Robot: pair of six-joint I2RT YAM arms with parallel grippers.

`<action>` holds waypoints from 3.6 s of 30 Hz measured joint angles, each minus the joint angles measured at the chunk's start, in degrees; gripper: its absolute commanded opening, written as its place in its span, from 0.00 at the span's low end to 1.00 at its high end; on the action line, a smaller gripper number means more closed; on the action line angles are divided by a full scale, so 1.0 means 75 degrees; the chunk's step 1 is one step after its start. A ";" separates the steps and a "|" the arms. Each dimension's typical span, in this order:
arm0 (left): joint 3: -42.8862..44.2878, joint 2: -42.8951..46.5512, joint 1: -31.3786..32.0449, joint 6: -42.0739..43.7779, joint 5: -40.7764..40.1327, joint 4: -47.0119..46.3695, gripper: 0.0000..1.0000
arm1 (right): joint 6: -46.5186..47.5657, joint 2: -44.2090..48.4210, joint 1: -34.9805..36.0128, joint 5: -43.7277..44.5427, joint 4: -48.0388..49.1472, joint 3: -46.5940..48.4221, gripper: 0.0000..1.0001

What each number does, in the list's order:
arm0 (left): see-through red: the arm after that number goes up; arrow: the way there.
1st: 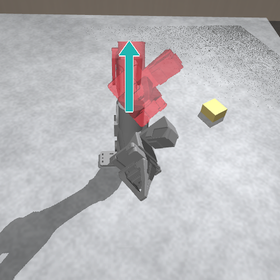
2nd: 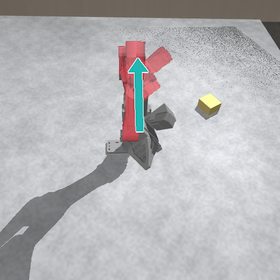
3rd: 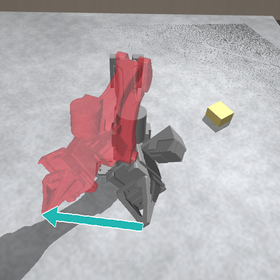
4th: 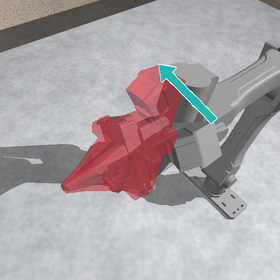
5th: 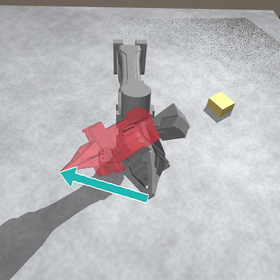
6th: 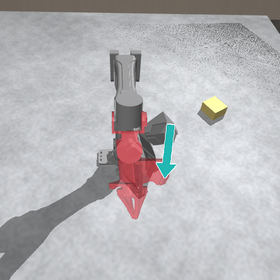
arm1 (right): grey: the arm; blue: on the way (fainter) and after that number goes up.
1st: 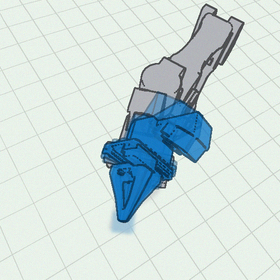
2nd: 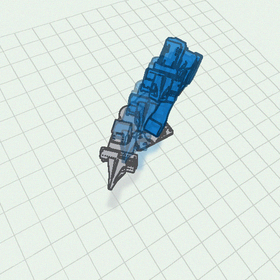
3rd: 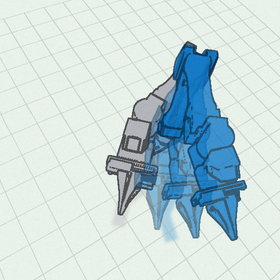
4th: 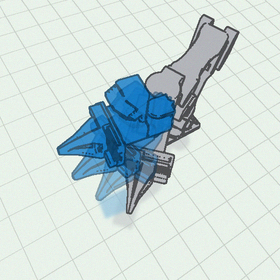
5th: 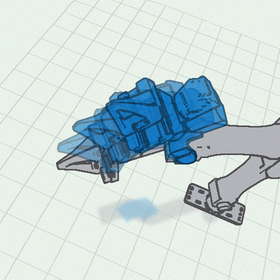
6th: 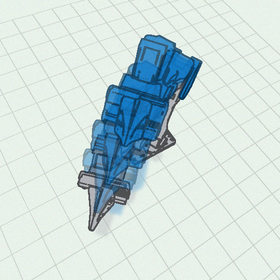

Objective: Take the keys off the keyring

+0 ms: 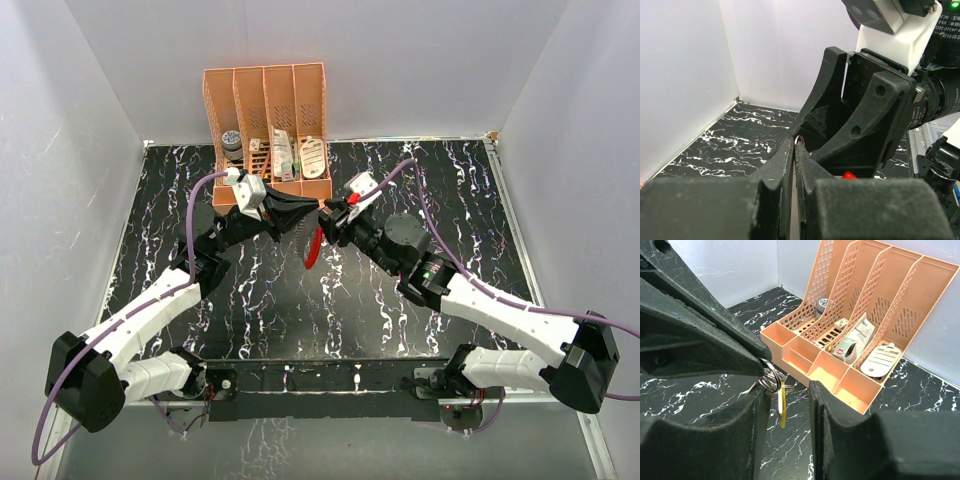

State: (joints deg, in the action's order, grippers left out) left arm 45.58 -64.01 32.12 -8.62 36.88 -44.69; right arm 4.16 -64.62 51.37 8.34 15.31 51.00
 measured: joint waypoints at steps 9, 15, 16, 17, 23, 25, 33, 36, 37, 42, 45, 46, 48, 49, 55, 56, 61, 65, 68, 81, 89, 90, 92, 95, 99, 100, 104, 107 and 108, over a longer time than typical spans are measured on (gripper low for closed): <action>-0.0082 0.0006 0.0000 0.0000 -0.0050 -0.0055 0.00 | 0.0038 -0.0152 0.0006 -0.0079 -0.0117 0.0131 0.00; -0.0090 0.0006 0.0000 0.0006 -0.0061 -0.0026 0.00 | 0.0178 -0.0114 0.0047 0.0041 -0.0239 0.0131 0.00; -0.0096 0.0006 0.0000 0.0009 -0.0064 -0.0026 0.00 | 0.0216 -0.0090 0.0052 0.0070 -0.0262 0.0131 0.00; -0.0093 0.0009 0.0000 0.0012 -0.0064 -0.0017 0.00 | 0.0265 -0.0058 0.0058 0.0105 -0.0303 0.0131 0.00; -0.0093 0.0061 0.0067 0.0128 -0.0111 0.0175 0.10 | 0.0627 0.0184 0.0119 0.0300 -0.0656 0.0149 0.00; -0.0093 0.0093 0.0082 0.0157 -0.0154 0.0221 0.15 | 0.0734 0.0251 0.0134 0.0408 -0.0804 0.0184 0.00; -0.0093 0.0192 0.0070 0.0213 -0.0291 0.0227 0.26 | 0.1096 0.0516 0.0041 0.0906 -0.1422 0.0478 0.00; -0.0055 0.0114 0.0070 0.0201 -0.0286 0.0201 0.30 | 0.1215 0.0533 0.0035 0.0930 -0.1597 0.0577 0.00; -0.0006 0.0050 0.0070 0.0181 -0.0280 0.0189 0.30 | 0.1244 0.0533 0.0035 0.0927 -0.1644 0.0606 0.00; 0.0560 -0.0469 0.0067 0.0082 0.0009 0.0262 0.30 | 0.1335 0.0533 0.0035 0.0921 -0.1886 0.0769 0.00; 0.0868 -0.0723 0.0067 0.0076 0.0210 0.0315 0.33 | 0.1381 0.0530 0.0035 0.0915 -0.1912 0.0787 0.00; 0.0944 -0.0784 0.0067 0.0093 0.0277 0.0367 0.34 | 0.1399 0.0522 0.0035 0.0909 -0.1912 0.0787 0.00; 0.1032 -0.0863 0.0067 0.0149 0.0408 0.0455 0.36 | 0.1408 0.0501 0.0035 0.0906 -0.1932 0.0787 0.00; 0.1061 -0.0886 0.0067 0.0184 0.0469 0.0516 0.37 | 0.1411 0.0495 0.0035 0.0906 -0.1955 0.0787 0.00; 0.1087 -0.0933 0.0070 0.0353 0.0956 0.0653 0.36 | 0.1411 0.0478 0.0035 0.0906 -0.2005 0.0787 0.00; 0.1087 -0.0933 0.0070 0.0353 0.1043 0.0647 0.35 | 0.1411 0.0478 0.0035 0.0906 -0.2005 0.0787 0.00; 0.1087 -0.0935 0.0070 0.0315 0.1376 0.0533 0.33 | 0.1408 0.0478 0.0035 0.0906 -0.2005 0.0787 0.00; 0.1087 -0.1005 0.0085 0.0242 0.1521 0.0353 0.33 | 0.1402 0.0478 0.0035 0.0898 -0.2005 0.0787 0.00; 0.1087 -0.1163 0.0085 0.0213 0.1559 0.0274 0.34 | 0.1393 0.0478 0.0035 0.0868 -0.2005 0.0787 0.00; 0.1096 -0.1440 0.0093 0.0201 0.1556 0.0009 0.31 | 0.1262 0.0466 0.0035 0.0807 -0.2095 0.0787 0.00; 0.1177 -0.1547 0.0052 0.0329 0.1498 0.0029 0.04 | 0.1157 -0.0149 -0.0017 0.0906 -0.3756 0.2040 0.00; 0.1195 -0.1515 0.0038 0.0411 0.1405 0.0058 0.05 | 0.1110 -0.0347 -0.0015 0.0991 -0.4232 0.2460 0.00; 0.1209 -0.1443 0.0035 0.0560 0.1224 0.0128 0.05 | 0.0973 -0.0734 0.0009 0.1157 -0.5106 0.3255 0.00; 0.1212 -0.1276 0.0052 0.0836 0.1005 0.0391 0.03 | 0.0644 -0.1288 0.0096 0.1378 -0.6417 0.4371 0.00; 0.1212 -0.1078 0.0093 0.1169 0.0694 0.0796 0.00 | 0.0122 -0.2212 0.0224 0.1670 -0.8323 0.6062 0.00; 0.1212 -0.1035 0.0096 0.1250 0.0603 0.0892 0.00 | -0.0044 -0.2500 0.0286 0.1821 -0.8842 0.6545 0.00; 0.1166 -0.0839 0.0099 0.1518 0.0224 0.1306 0.00 | -0.0688 -0.3541 0.0641 0.2565 -1.0646 0.8212 0.00; 0.0985 -0.0600 0.0128 0.1705 -0.0119 0.1620 0.00 | -0.1040 -0.3952 0.0938 0.3031 -1.1441 0.8775 0.00; 0.0921 -0.0519 0.0146 0.1760 -0.0216 0.1711 0.00 | -0.1125 -0.4004 0.1008 0.3139 -1.1628 0.8821 0.00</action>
State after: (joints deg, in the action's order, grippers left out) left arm 52.49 -67.90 33.21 4.58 35.27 -31.86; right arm -4.27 -94.65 58.94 31.88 -71.90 117.16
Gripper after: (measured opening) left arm 0.009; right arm 0.039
